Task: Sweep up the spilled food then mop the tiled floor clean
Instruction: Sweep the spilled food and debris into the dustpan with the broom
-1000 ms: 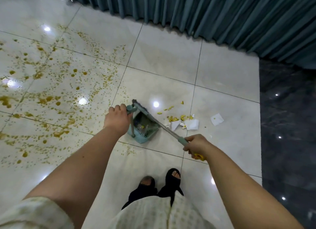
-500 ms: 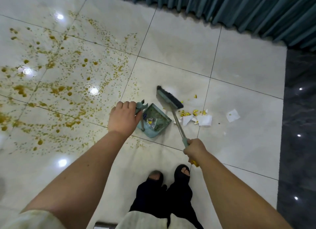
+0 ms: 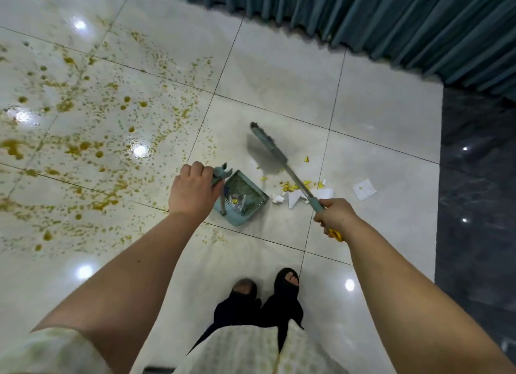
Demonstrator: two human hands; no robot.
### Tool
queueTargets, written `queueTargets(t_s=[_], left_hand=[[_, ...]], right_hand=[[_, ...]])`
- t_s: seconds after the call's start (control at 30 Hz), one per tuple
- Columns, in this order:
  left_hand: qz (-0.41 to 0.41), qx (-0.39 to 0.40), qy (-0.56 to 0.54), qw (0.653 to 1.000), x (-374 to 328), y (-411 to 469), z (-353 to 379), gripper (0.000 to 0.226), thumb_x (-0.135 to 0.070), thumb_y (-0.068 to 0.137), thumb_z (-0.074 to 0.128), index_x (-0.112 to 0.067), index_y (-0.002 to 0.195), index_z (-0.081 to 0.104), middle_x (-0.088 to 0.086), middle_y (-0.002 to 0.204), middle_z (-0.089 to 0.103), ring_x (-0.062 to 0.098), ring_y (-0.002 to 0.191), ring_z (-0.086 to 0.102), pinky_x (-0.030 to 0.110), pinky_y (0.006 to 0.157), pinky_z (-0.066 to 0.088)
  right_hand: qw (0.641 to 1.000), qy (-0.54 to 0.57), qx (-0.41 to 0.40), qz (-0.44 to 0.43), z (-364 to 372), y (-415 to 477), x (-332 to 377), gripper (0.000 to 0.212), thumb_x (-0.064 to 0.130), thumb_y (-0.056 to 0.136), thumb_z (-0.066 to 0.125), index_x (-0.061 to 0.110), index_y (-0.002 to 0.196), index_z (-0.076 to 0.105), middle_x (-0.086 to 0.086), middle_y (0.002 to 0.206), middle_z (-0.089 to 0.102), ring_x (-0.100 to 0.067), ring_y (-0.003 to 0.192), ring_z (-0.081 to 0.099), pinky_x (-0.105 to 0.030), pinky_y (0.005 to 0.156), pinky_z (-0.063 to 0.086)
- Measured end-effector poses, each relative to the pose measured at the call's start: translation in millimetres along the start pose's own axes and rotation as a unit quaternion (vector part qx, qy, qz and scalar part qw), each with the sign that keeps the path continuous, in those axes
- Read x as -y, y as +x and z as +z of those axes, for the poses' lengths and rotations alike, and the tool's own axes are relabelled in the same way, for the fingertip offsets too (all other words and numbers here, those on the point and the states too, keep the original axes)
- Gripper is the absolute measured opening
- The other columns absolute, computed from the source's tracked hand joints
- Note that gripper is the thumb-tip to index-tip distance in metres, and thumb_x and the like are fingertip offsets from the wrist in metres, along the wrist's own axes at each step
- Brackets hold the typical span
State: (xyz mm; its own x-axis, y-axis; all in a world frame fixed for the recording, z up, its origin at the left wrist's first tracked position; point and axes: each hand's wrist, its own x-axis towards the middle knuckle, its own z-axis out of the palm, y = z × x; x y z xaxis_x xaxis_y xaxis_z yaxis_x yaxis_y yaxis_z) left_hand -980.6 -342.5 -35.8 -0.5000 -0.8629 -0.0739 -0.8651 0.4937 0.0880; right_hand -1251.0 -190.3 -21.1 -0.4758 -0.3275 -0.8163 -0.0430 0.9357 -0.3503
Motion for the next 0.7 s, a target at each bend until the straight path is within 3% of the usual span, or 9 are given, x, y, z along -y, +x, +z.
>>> queueTargets(t_s=[0.2,0.37,0.5,0.7], left_hand=[[0.020,-0.042,0.035,0.998,3.1,4.6,12.0,0.035,-0.041,0.087,0.061,-0.007,0.090,0.064,0.009,0.082,0.056,0.028,0.075,0.055,0.035,0.056,0.046],[0.012,-0.020,0.020,1.000,7.0,3.1,9.9,0.038,-0.045,0.092,0.051,-0.008,0.098,0.061,0.009,0.091,0.056,0.029,0.083,0.054,0.039,0.065,0.047],[-0.002,0.016,0.006,1.000,2.6,-0.2,1.4,0.041,-0.046,0.095,0.045,-0.010,0.108,0.059,0.009,0.101,0.056,0.028,0.096,0.052,0.039,0.074,0.046],[-0.006,0.060,-0.048,0.997,-5.3,-1.4,-7.2,0.043,-0.045,0.097,0.043,-0.008,0.112,0.058,0.010,0.109,0.053,0.028,0.106,0.048,0.040,0.081,0.048]], right_hand=[[0.999,-0.032,-0.023,0.006,30.1,60.9,-1.4,0.051,-0.003,0.087,0.053,0.010,0.136,0.053,-0.016,0.078,0.057,-0.026,0.050,0.055,-0.029,0.049,0.046],[0.997,0.003,0.065,0.033,80.6,28.7,-24.0,0.060,-0.005,0.089,0.054,0.012,0.145,0.042,-0.017,0.086,0.055,-0.027,0.059,0.052,-0.029,0.045,0.045],[0.992,0.013,0.117,0.044,71.3,-14.5,-24.4,0.059,-0.005,0.088,0.059,0.012,0.143,0.045,-0.015,0.086,0.056,-0.021,0.056,0.048,-0.021,0.038,0.041],[0.994,0.066,0.084,0.022,31.0,-44.1,-22.2,0.056,-0.003,0.086,0.060,0.014,0.138,0.052,-0.013,0.069,0.055,-0.019,0.046,0.044,-0.022,0.040,0.037]])
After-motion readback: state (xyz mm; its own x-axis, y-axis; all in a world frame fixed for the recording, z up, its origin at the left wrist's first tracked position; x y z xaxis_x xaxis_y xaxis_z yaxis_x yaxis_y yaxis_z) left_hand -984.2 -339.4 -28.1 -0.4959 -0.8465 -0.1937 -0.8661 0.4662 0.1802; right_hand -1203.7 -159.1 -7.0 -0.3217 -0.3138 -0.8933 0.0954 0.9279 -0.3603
